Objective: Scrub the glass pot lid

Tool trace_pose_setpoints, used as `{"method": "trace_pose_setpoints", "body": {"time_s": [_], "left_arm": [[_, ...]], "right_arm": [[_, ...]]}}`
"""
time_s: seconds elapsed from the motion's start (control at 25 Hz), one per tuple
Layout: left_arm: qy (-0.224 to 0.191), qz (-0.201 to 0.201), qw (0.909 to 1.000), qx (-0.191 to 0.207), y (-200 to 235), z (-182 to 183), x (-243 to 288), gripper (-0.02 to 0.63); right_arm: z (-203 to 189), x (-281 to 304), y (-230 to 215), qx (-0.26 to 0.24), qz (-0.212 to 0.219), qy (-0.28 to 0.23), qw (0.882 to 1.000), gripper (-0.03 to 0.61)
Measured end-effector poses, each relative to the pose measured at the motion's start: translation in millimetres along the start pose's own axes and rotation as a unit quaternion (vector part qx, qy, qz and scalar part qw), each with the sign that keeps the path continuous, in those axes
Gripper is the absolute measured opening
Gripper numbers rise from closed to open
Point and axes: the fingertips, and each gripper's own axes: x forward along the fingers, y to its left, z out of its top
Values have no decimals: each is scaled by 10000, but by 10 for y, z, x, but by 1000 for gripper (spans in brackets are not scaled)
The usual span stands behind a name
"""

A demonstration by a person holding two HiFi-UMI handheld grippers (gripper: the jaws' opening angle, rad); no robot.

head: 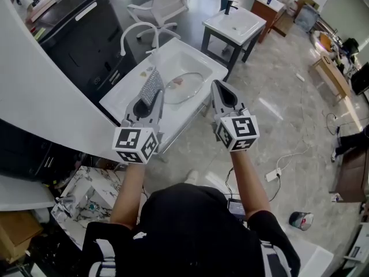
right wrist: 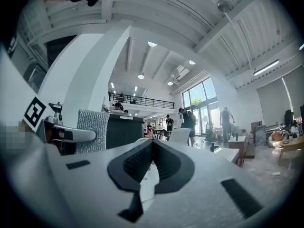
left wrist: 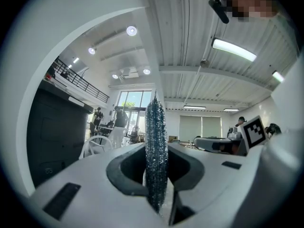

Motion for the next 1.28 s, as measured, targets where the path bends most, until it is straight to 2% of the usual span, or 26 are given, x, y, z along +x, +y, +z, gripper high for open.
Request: {"method": "trace_pose_setpoints", "body": {"time_s": [0.64,0.88,1.28], "left_arm": [[179,311,9994,-31,-59,-282,810,74],[357,428,9984,-38,15,-412,920,74],[426,526,9976,-142,374,-533,1189,74]], "right_arm": [[-386,486,-616,43,515,294,9982,-14],[-479,621,-647,145,645,366,9971,-14],[-647,1042,-657,158,739,509,9958,-14]]}}
